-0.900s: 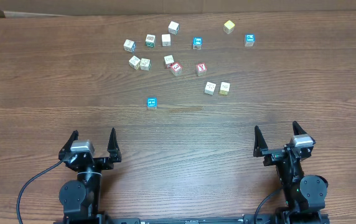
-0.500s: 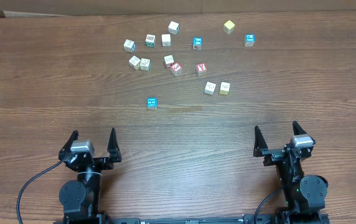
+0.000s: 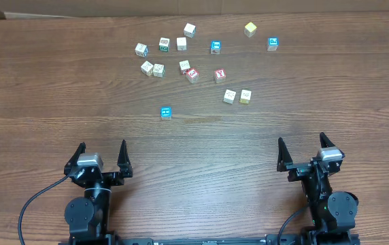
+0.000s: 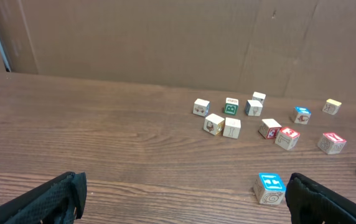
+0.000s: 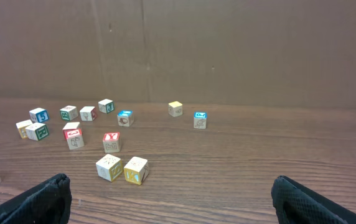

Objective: Form a tower

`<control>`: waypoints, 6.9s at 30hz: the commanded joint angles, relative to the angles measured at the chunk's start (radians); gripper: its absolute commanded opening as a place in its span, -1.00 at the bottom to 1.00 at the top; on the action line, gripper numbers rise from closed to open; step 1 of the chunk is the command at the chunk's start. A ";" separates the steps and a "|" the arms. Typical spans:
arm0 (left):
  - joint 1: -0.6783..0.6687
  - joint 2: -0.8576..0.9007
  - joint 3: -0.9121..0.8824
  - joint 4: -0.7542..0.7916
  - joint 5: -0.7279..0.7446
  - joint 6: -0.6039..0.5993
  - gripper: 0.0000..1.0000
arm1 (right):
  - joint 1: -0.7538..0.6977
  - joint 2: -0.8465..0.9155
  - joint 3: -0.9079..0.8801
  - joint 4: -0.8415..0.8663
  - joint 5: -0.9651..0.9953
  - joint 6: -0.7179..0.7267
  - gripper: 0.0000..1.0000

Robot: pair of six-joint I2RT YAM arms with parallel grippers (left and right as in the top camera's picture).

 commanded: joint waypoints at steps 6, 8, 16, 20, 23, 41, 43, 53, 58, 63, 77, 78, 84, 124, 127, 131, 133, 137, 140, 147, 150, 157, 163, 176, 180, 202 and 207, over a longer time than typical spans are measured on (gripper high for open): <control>-0.006 -0.010 -0.003 -0.003 -0.014 0.023 0.99 | -0.003 -0.010 -0.010 0.008 -0.006 0.007 1.00; -0.006 -0.010 -0.003 -0.003 -0.014 0.023 0.99 | -0.003 -0.010 -0.010 0.008 -0.006 0.007 1.00; -0.006 -0.010 -0.003 -0.003 -0.014 0.023 0.99 | -0.003 -0.010 -0.010 0.008 -0.006 0.007 1.00; -0.006 -0.010 -0.003 -0.003 -0.014 0.023 0.99 | -0.003 -0.010 -0.010 0.008 -0.006 0.007 1.00; -0.006 -0.010 -0.003 -0.003 -0.014 0.023 0.99 | -0.003 -0.010 -0.010 0.008 -0.006 0.007 1.00; -0.006 -0.010 -0.003 -0.003 -0.014 0.023 0.99 | -0.003 -0.010 -0.010 0.008 -0.006 0.007 1.00; -0.006 -0.010 -0.003 -0.003 -0.014 0.023 0.99 | -0.003 -0.010 -0.010 0.008 -0.006 0.007 1.00; -0.006 -0.010 -0.003 -0.003 -0.014 0.023 0.99 | -0.003 -0.010 -0.010 0.008 -0.006 0.007 1.00; -0.006 -0.010 -0.003 -0.003 -0.014 0.023 0.99 | -0.003 -0.010 -0.010 0.008 -0.006 0.007 1.00; -0.006 -0.010 -0.003 -0.003 -0.014 0.023 0.99 | -0.003 -0.010 -0.010 0.008 -0.006 0.007 1.00; -0.006 -0.010 -0.003 -0.003 -0.014 0.023 0.99 | -0.003 -0.010 -0.010 0.008 -0.006 0.007 1.00; -0.006 -0.010 -0.003 -0.003 -0.014 0.023 0.99 | -0.003 -0.010 -0.010 0.008 -0.006 0.007 1.00; -0.006 -0.010 -0.003 -0.003 -0.014 0.023 0.99 | -0.003 -0.010 -0.010 0.008 -0.006 0.007 1.00; -0.006 -0.010 -0.003 -0.002 -0.014 0.023 0.99 | 0.001 -0.008 -0.010 0.008 -0.006 0.007 1.00; -0.006 -0.010 -0.003 -0.003 -0.013 0.022 0.99 | 0.001 -0.008 -0.010 0.008 -0.006 0.007 1.00; -0.006 -0.010 -0.003 -0.003 -0.013 0.022 0.99 | 0.001 -0.008 -0.010 0.008 -0.006 0.007 1.00; -0.006 -0.010 -0.003 -0.003 -0.004 0.011 0.99 | 0.001 -0.008 -0.010 0.008 -0.006 0.007 1.00; -0.006 -0.010 0.013 -0.016 0.072 -0.011 0.99 | 0.001 -0.008 -0.010 0.008 -0.006 0.007 1.00; -0.006 -0.009 0.076 -0.115 0.102 -0.011 0.99 | 0.001 -0.008 -0.010 0.008 -0.006 0.007 1.00; -0.006 0.103 0.335 -0.423 0.108 -0.003 0.99 | 0.001 -0.008 -0.010 0.008 -0.006 0.007 1.00; -0.006 0.230 0.470 -0.475 0.107 0.043 0.99 | 0.001 -0.008 -0.010 0.008 -0.006 0.007 1.00; -0.006 0.663 0.892 -0.591 0.104 0.084 0.99 | 0.001 -0.008 -0.010 0.008 -0.006 0.007 1.00; -0.006 1.093 1.354 -0.856 0.116 0.074 0.99 | 0.001 -0.008 -0.010 0.008 -0.006 0.007 1.00; -0.034 1.733 2.064 -1.335 0.141 0.075 0.99 | 0.001 -0.008 -0.010 0.008 -0.006 0.007 1.00; -0.054 1.835 2.103 -1.388 0.141 0.075 0.99 | 0.001 -0.008 -0.010 0.008 -0.006 0.007 1.00; -0.101 2.107 2.102 -1.286 0.259 0.007 -0.76 | 0.001 -0.008 -0.010 0.008 -0.006 0.007 1.00; -0.154 2.123 2.102 -1.332 0.057 -0.028 -0.92 | 0.001 -0.008 -0.010 0.008 -0.006 0.007 1.00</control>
